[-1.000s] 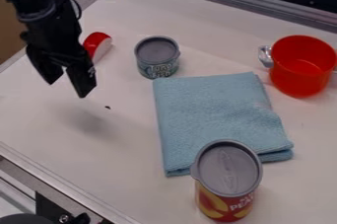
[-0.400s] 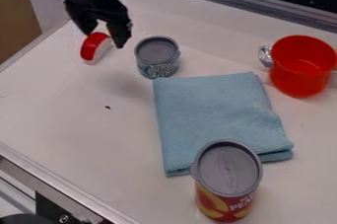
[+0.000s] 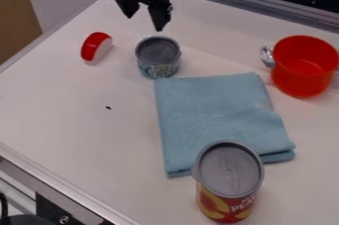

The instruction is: Move the can to the bottom part of the table

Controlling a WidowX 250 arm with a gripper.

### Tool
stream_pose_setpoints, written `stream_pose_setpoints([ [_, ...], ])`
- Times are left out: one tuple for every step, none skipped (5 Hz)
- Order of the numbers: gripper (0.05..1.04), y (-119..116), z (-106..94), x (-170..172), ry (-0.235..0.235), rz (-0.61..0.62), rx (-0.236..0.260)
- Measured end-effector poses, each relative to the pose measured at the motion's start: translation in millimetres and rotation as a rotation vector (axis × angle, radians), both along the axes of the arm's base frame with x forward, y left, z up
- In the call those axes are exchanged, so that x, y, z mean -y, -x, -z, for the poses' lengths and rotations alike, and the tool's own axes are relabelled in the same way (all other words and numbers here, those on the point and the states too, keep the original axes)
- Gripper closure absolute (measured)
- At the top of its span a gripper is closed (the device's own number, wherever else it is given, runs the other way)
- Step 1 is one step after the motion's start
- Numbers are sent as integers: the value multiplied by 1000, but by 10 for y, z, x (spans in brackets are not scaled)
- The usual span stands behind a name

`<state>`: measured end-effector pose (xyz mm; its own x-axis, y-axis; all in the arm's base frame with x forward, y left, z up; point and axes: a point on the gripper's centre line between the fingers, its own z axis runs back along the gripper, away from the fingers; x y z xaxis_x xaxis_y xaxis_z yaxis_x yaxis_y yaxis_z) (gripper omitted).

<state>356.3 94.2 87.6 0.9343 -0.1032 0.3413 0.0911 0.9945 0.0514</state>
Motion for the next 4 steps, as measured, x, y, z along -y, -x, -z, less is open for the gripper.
stream_pose_setpoints([
  [85, -185, 86, 76, -30, 52, -16],
  [85, -304, 140, 178, -37, 119, -40],
  [85, -335, 288, 281, -21, 199, -111],
  [85, -331, 352, 306, -13, 238, -121],
])
